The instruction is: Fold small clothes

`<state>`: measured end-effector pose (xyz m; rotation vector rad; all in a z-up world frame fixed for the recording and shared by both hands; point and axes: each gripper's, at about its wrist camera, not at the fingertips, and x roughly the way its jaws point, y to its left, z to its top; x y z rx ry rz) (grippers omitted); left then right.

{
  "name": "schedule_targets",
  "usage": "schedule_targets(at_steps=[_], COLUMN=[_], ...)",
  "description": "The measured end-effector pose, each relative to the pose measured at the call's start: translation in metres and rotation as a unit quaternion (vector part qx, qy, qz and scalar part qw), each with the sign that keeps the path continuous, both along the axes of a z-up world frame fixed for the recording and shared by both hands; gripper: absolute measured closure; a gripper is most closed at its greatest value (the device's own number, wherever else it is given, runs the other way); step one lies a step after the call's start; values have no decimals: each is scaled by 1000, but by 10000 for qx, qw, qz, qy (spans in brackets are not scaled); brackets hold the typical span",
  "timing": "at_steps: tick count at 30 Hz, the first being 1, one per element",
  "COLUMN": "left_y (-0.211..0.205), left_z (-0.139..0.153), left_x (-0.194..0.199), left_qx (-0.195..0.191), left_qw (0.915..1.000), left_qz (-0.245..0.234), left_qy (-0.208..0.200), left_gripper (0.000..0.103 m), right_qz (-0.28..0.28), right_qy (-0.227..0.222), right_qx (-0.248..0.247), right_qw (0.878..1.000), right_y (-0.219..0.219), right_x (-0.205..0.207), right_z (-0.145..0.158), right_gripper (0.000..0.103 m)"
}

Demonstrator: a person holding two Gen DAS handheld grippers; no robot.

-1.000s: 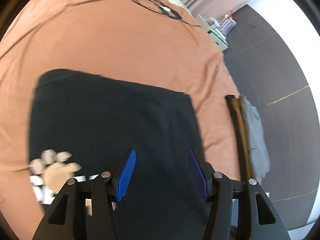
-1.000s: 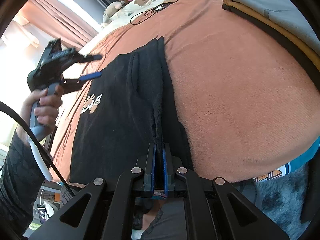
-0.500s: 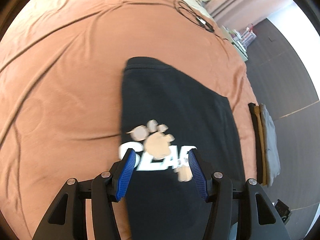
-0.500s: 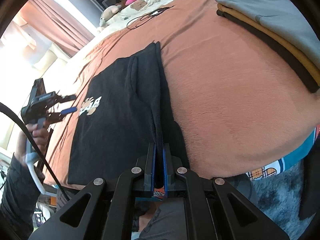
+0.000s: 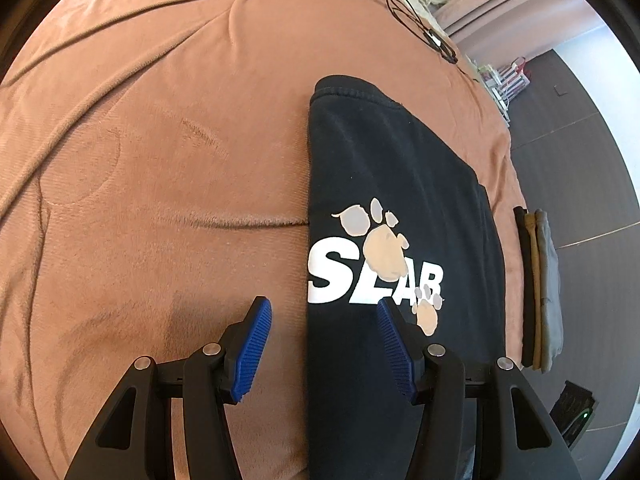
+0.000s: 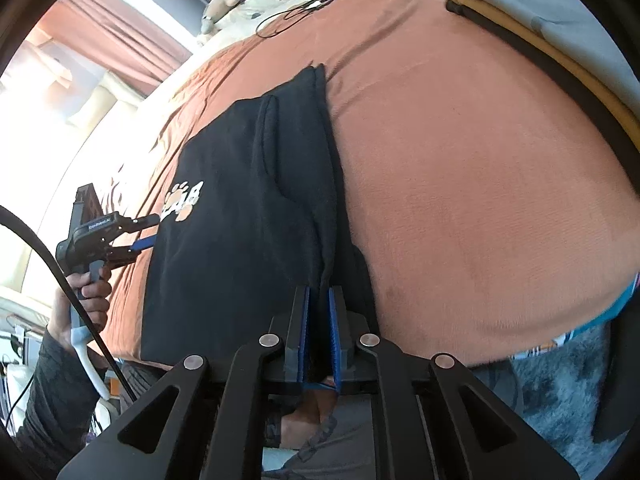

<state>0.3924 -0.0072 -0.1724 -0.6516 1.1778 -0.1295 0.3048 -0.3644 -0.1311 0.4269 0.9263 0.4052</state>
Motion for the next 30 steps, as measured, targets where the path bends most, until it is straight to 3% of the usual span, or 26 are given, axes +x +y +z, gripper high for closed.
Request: schedule_targets(at_steps=[6,8,10,20,30], left_y=[-2,-3,-1,0,15], left_z=[-2,-2,-2,-1,-1], left_x=[6,11,16,47,82], left_qx=[-33,-25,-35,-56,-36], left_qw=[10000,10000,10000,9999,9996], left_qz=[-30,-30,-22,62,208], left_qy=[-28,-36,-50,-134,-203], left_gripper=[46,46,46,46,60], right_qz=[172,155,127,324,502], right_qy=[170,175,89,-310,-294], right_qx=[184,235,254,127,-185], right_qw=[9995,9994,9996,9989,9981], right_y=[-6,-11,-12,-4,28], right_x=[33,44,51,115,182], right_z=[-2,-1,2,30,33], right_gripper=[93,70,54,54,56])
